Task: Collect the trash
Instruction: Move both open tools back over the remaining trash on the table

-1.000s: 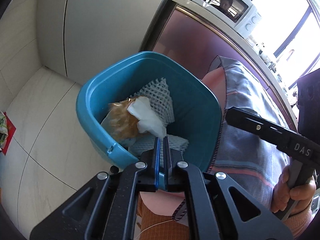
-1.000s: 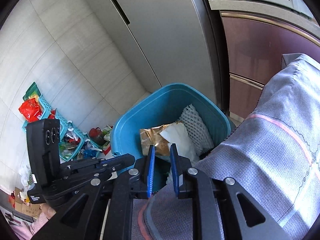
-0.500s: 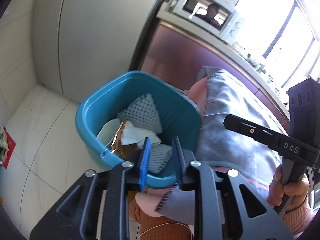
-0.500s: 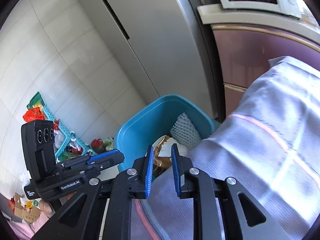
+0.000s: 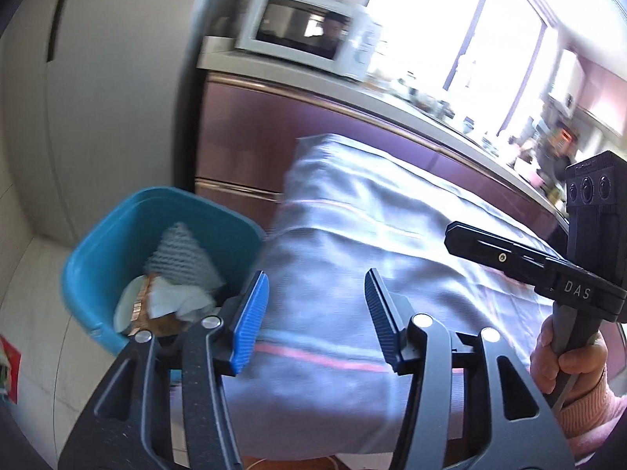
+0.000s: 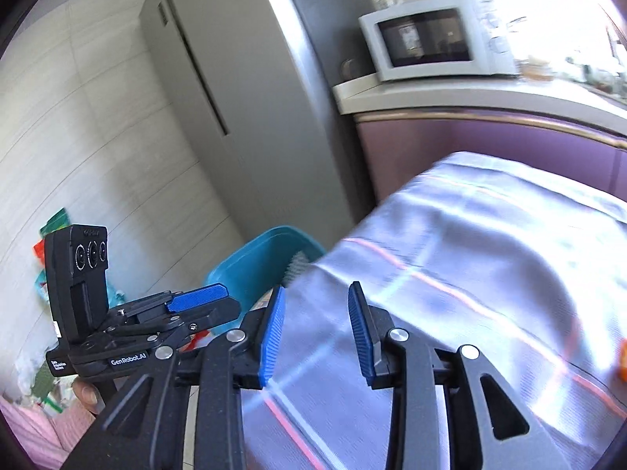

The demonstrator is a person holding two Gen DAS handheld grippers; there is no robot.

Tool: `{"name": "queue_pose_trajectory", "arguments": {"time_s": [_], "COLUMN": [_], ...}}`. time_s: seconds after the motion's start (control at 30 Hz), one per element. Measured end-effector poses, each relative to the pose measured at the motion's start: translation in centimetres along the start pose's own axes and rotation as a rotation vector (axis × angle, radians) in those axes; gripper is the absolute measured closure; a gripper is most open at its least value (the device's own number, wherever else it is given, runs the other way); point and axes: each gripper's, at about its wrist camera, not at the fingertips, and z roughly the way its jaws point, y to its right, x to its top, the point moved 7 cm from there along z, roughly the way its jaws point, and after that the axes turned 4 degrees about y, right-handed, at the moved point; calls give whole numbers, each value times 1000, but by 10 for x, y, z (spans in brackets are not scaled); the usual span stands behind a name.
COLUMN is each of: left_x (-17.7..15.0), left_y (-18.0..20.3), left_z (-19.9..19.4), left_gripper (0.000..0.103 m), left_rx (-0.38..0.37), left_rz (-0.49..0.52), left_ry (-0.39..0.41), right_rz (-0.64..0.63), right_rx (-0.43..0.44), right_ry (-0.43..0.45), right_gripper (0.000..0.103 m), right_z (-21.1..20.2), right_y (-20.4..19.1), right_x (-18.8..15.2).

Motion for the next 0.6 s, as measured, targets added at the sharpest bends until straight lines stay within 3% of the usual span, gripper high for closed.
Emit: {"name": "queue_pose_trajectory", "arguments": {"time_s": [0.33, 0.6], "left_x": [-10, -15], "left_y": [98, 169], "left_z": [36, 66], "left_gripper": [52, 52], "left_rx": [-150, -226], "left_rz": [137, 239], "left_ry": [-61, -106], "right_rz": [118, 228], "right_rx": [-183, -325], "right_ry": [79, 147], "right_gripper": [69, 69], "right_z": [-77, -132], "right_y": [81, 150], "right_x": [-23, -35]}}
